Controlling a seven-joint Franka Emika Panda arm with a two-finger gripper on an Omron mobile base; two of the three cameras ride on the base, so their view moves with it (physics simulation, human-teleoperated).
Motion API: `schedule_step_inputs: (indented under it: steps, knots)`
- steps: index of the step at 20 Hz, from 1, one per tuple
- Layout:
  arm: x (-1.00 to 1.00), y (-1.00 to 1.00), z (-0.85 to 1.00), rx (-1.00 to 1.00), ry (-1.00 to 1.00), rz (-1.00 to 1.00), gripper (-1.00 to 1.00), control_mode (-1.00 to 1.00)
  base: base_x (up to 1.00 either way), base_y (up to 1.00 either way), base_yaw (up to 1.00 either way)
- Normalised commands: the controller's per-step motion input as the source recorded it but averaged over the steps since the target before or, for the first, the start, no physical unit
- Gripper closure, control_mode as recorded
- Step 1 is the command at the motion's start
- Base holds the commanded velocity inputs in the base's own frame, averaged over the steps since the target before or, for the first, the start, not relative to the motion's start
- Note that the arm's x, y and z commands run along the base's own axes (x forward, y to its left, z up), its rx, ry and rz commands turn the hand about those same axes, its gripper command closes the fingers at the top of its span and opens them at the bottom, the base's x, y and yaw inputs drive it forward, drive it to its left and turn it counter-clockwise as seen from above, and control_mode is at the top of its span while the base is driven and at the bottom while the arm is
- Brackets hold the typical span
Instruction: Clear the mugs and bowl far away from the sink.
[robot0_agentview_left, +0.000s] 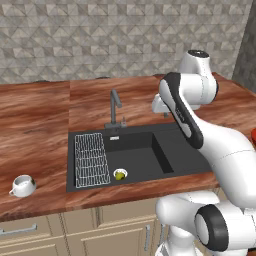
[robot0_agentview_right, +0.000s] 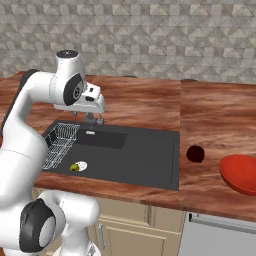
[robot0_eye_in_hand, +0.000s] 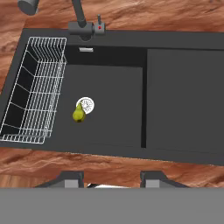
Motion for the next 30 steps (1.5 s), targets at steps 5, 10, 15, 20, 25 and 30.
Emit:
schedule_step_inputs:
  steps: [5,10,15,20,25,30]
  knots:
    - [-0.03,-0.01,0.0,0.0,-0.01,0.0,-1.0,-1.0,0.0,0.0,0.0]
    - [0.0,-0.57,-0.01,0.02,0.0,-0.12,-1.0,-1.0,0.0,0.0,0.0]
    - [-0.01,-1.0,-0.17,0.04,0.0,-0.13,-1.0,-1.0,0.0,0.0,0.0]
    - [0.0,-1.0,-0.37,0.0,0.06,-0.1,-1.0,-1.0,0.0,0.0,0.0]
    - [-0.05,-0.96,-0.65,-0.05,0.02,-0.06,-1.0,-1.0,0.0,0.0,0.0]
    - [-0.09,-0.83,-0.5,-0.1,0.0,-0.02,-1.0,-1.0,0.0,0.0,0.0]
